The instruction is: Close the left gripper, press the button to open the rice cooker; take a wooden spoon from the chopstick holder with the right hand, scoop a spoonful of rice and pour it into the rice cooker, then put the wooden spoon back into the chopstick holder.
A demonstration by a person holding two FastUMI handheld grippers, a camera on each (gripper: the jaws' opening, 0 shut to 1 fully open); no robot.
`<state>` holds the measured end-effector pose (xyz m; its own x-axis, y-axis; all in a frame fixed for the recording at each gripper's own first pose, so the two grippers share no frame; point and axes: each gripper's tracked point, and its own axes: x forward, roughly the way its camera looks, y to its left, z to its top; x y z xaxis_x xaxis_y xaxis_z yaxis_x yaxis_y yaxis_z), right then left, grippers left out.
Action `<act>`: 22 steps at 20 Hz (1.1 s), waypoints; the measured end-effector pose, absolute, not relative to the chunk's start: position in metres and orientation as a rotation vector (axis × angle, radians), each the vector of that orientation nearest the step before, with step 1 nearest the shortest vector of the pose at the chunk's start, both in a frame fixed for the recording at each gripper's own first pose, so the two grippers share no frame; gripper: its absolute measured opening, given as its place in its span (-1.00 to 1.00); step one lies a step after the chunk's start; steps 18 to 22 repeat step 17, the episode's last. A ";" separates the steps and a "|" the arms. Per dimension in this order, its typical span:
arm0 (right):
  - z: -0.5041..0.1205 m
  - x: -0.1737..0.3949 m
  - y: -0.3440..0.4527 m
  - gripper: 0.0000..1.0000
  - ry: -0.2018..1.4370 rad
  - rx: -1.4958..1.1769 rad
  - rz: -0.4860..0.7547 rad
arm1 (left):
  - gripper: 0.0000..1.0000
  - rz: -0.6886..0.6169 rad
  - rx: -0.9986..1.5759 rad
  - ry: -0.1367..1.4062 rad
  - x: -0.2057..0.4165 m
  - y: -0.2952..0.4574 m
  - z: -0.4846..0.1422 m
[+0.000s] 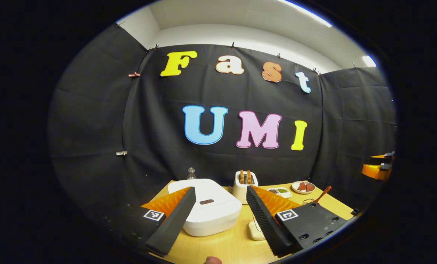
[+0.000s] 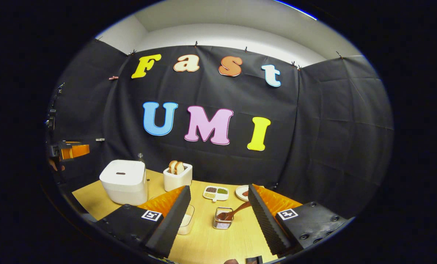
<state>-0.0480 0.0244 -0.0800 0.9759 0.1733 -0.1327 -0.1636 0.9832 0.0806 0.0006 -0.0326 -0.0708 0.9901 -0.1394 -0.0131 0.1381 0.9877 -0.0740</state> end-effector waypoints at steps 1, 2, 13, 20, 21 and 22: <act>-0.075 -0.047 0.027 0.96 0.130 0.064 0.176 | 0.92 -0.146 -0.078 0.010 -0.006 -0.031 -0.068; -0.071 -0.046 0.028 0.96 0.126 0.058 0.182 | 0.90 -0.154 -0.090 0.008 -0.013 -0.032 -0.067; -0.062 -0.040 0.028 0.95 0.137 0.119 0.206 | 0.88 -0.214 -0.061 -0.019 -0.037 -0.052 -0.055; -0.069 -0.035 0.017 0.96 0.152 0.135 0.189 | 0.88 -0.226 -0.055 -0.012 -0.028 -0.060 -0.054; -0.069 -0.035 0.017 0.96 0.152 0.135 0.189 | 0.88 -0.226 -0.055 -0.012 -0.028 -0.060 -0.054; -0.069 -0.035 0.017 0.96 0.152 0.135 0.189 | 0.88 -0.226 -0.055 -0.012 -0.028 -0.060 -0.054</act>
